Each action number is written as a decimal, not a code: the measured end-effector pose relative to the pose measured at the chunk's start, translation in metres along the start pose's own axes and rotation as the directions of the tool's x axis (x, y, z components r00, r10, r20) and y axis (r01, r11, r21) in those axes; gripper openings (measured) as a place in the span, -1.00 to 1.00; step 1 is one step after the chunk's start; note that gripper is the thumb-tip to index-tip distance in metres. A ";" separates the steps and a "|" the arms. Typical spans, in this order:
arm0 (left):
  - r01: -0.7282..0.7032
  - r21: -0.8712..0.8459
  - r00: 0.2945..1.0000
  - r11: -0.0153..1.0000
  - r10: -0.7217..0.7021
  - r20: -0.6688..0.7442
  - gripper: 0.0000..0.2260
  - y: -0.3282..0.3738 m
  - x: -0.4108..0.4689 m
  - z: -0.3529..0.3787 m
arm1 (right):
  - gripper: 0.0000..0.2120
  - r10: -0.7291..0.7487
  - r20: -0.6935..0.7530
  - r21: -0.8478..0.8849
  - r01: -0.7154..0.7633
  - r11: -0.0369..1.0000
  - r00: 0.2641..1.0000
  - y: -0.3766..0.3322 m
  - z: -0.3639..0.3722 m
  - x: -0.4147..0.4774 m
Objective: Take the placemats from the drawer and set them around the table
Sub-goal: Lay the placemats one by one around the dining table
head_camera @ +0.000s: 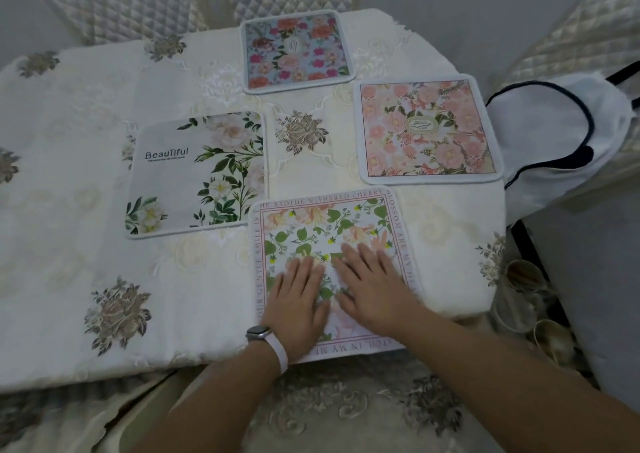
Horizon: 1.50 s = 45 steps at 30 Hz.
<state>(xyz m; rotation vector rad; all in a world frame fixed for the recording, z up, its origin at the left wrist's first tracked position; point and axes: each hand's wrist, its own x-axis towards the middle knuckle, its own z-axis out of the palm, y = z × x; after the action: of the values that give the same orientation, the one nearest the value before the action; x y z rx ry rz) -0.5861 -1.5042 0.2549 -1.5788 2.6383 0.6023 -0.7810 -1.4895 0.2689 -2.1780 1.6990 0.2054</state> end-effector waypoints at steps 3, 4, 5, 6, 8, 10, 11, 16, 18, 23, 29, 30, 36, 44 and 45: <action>-0.034 0.105 0.999 0.994 0.032 0.019 -0.48 -0.007 0.027 -0.004 | -0.39 0.019 -0.073 0.020 -0.018 1.000 0.997 -0.007 0.005 0.024; -0.045 0.123 0.999 0.991 0.042 0.025 -0.48 -0.010 0.037 -0.007 | -0.40 0.035 -0.096 0.028 -0.032 0.999 0.995 -0.006 0.005 0.034; -0.052 0.137 0.998 0.989 0.048 0.028 -0.47 -0.015 0.048 -0.008 | -0.41 0.040 -0.116 0.023 -0.038 0.999 0.992 -0.003 0.003 0.044; -0.053 0.147 0.998 0.988 0.048 0.035 -0.46 -0.019 0.058 -0.010 | -0.41 0.035 -0.128 0.008 -0.034 0.999 0.991 0.001 0.000 0.055; -0.053 0.162 0.998 0.985 0.048 0.036 -0.43 -0.028 0.080 -0.015 | -0.40 0.016 -0.143 -0.007 -0.017 1.000 0.990 0.008 -0.008 0.078; -0.044 0.163 0.999 0.986 0.041 0.021 -0.40 -0.036 0.102 -0.021 | -0.39 0.022 -0.148 0.001 -0.022 1.000 0.989 0.016 -0.017 0.099; -0.037 0.163 0.999 0.986 0.035 0.013 -0.40 -0.040 0.112 -0.024 | -0.40 0.032 -0.153 -0.002 -0.033 0.999 0.988 0.020 -0.020 0.108; 0.090 0.164 0.995 0.982 -0.082 -0.054 -0.36 -0.055 0.129 -0.031 | -0.35 0.040 -0.163 0.007 -0.039 0.999 0.986 0.034 -0.030 0.130; 0.146 0.164 0.988 0.976 -0.134 -0.079 -0.34 -0.058 0.123 -0.031 | -0.32 0.070 -0.159 0.023 -0.068 0.997 0.985 0.035 -0.030 0.128; 0.242 0.089 0.966 0.966 -0.231 -0.120 -0.32 -0.065 0.105 -0.031 | -0.28 0.194 -0.170 0.078 -0.183 0.980 0.966 0.047 -0.024 0.105; 0.302 0.048 0.944 0.952 -0.292 -0.154 -0.32 -0.059 0.072 -0.020 | -0.27 0.305 -0.187 0.117 -0.287 0.951 0.934 0.052 -0.010 0.068; 0.297 0.032 0.945 0.954 -0.289 -0.151 -0.32 -0.056 0.063 -0.018 | -0.26 0.326 -0.191 0.126 -0.306 0.944 0.926 0.049 -0.008 0.062; 0.245 0.014 0.969 0.969 -0.244 -0.048 -0.37 -0.031 0.016 -0.009 | -0.30 0.331 -0.139 0.158 -0.309 0.938 0.933 0.022 0.005 0.015; 0.047 -0.010 0.997 0.999 -0.046 0.059 -0.42 0.022 -0.013 0.006 | -0.35 0.082 -0.101 0.052 -0.077 0.996 0.992 -0.033 0.021 -0.023; 0.042 -0.007 0.998 0.999 -0.042 0.053 -0.42 0.023 -0.014 0.008 | -0.36 0.080 -0.100 0.038 -0.077 0.996 0.992 -0.033 0.023 -0.022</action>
<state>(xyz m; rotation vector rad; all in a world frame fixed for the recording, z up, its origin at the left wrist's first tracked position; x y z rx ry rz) -0.6001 -1.4806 0.2580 -1.5929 2.5613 0.6445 -0.7530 -1.4542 0.2620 -2.1320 1.8318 0.0871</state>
